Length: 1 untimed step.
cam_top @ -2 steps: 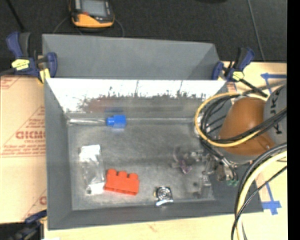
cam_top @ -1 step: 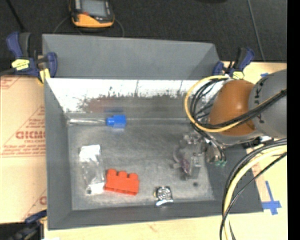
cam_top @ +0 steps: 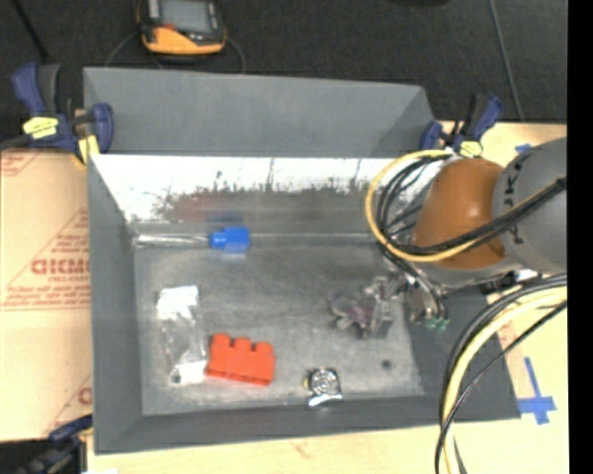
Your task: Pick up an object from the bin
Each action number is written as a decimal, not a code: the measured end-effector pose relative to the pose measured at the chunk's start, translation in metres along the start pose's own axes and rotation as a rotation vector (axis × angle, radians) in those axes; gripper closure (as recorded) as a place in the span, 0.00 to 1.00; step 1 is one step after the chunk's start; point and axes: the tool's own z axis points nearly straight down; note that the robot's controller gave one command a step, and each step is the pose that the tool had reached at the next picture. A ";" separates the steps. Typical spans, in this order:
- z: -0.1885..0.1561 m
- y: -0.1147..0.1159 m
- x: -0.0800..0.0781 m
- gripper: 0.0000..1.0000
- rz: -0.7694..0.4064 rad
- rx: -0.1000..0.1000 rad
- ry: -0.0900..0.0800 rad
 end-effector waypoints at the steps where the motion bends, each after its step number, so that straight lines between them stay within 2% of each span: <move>1: -0.166 -0.015 -0.016 1.00 0.061 0.000 -0.009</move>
Offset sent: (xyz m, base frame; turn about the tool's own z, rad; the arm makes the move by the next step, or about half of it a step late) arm 0.0106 -0.0147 0.1602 0.0653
